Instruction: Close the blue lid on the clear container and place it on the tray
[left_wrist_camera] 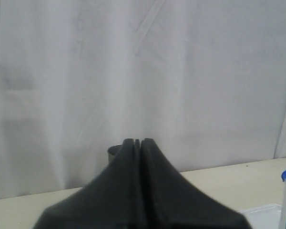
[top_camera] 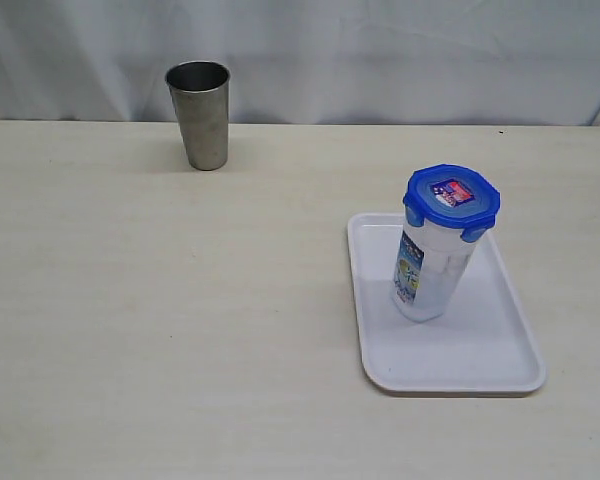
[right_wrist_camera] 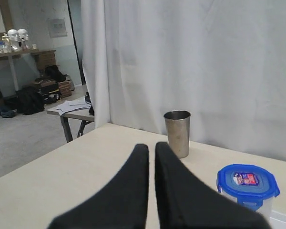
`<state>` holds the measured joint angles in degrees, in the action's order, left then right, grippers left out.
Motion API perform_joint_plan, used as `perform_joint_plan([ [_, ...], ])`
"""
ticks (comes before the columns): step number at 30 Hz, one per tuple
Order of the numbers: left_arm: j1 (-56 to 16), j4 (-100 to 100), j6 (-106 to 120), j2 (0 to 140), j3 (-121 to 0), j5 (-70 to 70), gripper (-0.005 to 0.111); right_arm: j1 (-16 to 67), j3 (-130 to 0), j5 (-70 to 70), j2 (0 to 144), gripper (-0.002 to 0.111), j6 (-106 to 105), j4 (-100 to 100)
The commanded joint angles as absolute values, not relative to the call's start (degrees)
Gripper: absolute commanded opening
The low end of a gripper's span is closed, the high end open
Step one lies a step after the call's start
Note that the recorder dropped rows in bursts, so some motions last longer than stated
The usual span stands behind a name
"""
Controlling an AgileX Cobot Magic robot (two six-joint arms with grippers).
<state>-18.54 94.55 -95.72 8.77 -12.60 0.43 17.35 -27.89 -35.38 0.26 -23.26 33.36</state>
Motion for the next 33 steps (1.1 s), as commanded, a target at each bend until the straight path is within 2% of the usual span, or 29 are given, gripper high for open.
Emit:
perform_joint_plan([
  [1,-18.4,93.7,-96.2,4.1,-10.0,-2.4,0.0,17.4,-25.9,-34.1,0.0,0.005,-22.8,34.8],
  [10,-18.4,93.9,-96.2,3.3,-10.0,-9.8,0.0,17.4,-25.8,-34.2,0.0,0.005,-22.6,37.5],
  [26,-18.4,92.1,-96.2,3.3,-10.0,-10.9,0.0,17.4,-25.8,-34.4,0.0,0.005,-22.6,37.5],
  [29,-18.4,81.2,-94.9,3.3,-9.6,-10.7,0.0,17.4,-25.8,-34.4,0.0,0.005,-22.6,37.5],
  [33,-18.2,49.5,-66.4,3.3,-7.3,-5.7,0.0,17.4,-25.8,-34.4,0.0,0.005,-22.6,37.5],
])
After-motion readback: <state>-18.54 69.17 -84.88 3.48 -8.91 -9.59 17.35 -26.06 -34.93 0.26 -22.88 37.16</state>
